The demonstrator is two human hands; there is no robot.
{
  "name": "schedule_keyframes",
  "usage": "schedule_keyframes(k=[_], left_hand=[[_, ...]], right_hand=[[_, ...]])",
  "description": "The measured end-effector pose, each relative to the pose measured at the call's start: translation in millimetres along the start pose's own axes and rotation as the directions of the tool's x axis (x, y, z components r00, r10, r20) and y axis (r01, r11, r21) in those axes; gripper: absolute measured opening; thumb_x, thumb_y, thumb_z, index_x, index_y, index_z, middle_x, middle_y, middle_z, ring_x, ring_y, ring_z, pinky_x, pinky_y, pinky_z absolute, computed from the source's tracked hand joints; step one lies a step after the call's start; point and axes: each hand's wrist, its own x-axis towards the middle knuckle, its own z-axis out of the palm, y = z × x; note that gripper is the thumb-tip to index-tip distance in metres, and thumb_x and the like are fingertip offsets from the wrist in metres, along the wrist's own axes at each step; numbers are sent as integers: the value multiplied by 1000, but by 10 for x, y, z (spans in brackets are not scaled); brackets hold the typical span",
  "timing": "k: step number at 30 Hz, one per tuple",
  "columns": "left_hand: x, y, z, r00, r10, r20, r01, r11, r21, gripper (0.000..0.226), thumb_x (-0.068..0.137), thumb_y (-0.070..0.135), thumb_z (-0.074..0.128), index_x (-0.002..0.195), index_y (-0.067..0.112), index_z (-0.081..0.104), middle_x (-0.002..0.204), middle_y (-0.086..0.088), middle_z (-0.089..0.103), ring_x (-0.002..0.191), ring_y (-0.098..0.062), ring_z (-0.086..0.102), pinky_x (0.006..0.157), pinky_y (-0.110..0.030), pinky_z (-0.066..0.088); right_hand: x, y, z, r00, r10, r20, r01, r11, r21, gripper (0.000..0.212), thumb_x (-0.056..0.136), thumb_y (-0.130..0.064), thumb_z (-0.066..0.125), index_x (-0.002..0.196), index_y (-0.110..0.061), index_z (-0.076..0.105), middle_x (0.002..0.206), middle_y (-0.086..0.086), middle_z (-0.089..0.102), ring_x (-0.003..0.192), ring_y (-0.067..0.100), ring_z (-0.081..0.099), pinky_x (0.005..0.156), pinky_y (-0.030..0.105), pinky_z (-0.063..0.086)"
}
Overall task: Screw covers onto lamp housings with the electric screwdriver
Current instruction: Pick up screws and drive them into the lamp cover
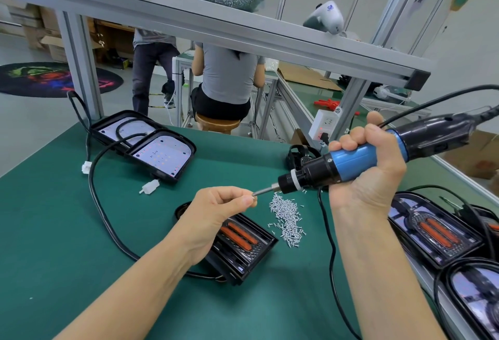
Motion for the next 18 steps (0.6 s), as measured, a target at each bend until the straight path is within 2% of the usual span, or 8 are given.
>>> schedule_keyframes(k=[3,13,15,18], left_hand=[[0,4,-17,1000,-2,-14,1,1000,-17,16,66,28,69,70,14,76,72,7,68,66,1,56,77,-22,37],[-12,2,15,1000,-12,-25,12,1000,-17,18,63,32,70,67,15,76,73,6,68,67,1,56,81,-27,36],[-11,-14,26,999,-3,-35,2,1000,-21,15,66,29,70,67,15,75,73,5,69,68,1,57,79,-23,39],[-2,-41,35,996,64,-60,-62,998,33,10,77,14,70,68,17,74,74,4,71,72,1,60,72,-6,43]], right_hand=[[5,-25,-2,1000,-5,-4,5,1000,0,22,71,-9,56,93,-14,59,55,-6,48,48,7,46,53,21,45],[-16,-12,10,1000,-6,-1,6,1000,-18,25,70,-7,56,94,-13,58,55,-5,47,49,8,45,54,23,44],[-18,-12,17,1000,-20,12,20,999,-27,26,70,-8,55,96,-12,58,55,-5,46,49,8,45,54,23,44],[-32,-1,10,998,-33,51,36,997,-62,26,74,-9,55,99,-13,57,56,-4,48,50,10,46,57,25,46]])
